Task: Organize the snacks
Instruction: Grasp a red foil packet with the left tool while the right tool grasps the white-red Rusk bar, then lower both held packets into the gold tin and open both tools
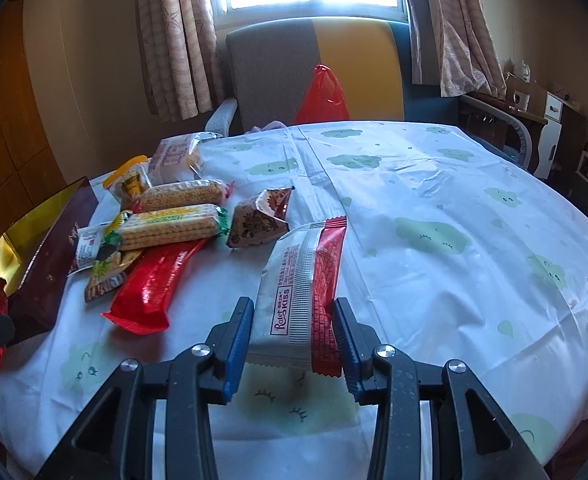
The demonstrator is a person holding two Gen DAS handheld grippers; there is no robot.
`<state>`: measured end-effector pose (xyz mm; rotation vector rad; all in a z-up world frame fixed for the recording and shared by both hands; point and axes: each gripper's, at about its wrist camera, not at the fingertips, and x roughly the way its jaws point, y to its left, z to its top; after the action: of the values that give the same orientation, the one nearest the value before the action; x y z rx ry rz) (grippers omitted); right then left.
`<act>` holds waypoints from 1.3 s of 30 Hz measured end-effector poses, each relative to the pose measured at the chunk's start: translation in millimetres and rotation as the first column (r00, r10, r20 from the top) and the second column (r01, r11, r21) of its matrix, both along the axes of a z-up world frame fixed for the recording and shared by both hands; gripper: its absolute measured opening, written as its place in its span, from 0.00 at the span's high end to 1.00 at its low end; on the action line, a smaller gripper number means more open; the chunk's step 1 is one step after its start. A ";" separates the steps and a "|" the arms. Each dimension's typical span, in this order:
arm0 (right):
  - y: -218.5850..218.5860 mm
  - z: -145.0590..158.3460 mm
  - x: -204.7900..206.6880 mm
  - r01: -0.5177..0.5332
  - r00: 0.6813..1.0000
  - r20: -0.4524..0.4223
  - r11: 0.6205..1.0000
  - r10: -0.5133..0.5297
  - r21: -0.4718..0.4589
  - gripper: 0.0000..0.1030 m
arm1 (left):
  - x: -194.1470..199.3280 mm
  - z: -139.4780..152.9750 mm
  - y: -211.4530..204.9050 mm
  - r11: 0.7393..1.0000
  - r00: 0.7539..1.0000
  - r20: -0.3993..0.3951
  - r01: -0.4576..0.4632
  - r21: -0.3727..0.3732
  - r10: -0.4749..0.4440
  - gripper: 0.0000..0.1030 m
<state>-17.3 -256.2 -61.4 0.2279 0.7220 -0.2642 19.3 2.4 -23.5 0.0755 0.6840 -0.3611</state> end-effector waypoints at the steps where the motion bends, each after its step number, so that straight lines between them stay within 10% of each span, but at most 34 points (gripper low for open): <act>1: 2.5 1.6 -0.6 -0.005 1.000 0.003 1.000 0.005 0.000 0.60 | 1.5 2.9 5.7 1.000 1.000 0.005 -0.013 -0.006 0.013 0.61; 39: 149.5 70.5 39.6 -0.389 0.914 0.120 0.921 0.388 -0.016 0.60 | 53.8 -3.7 161.6 0.921 0.920 -0.067 -0.380 0.081 0.386 0.61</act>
<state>22.2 -106.8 9.1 0.1027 0.6329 0.1323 73.1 164.0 -27.2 -0.0113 0.7738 0.0371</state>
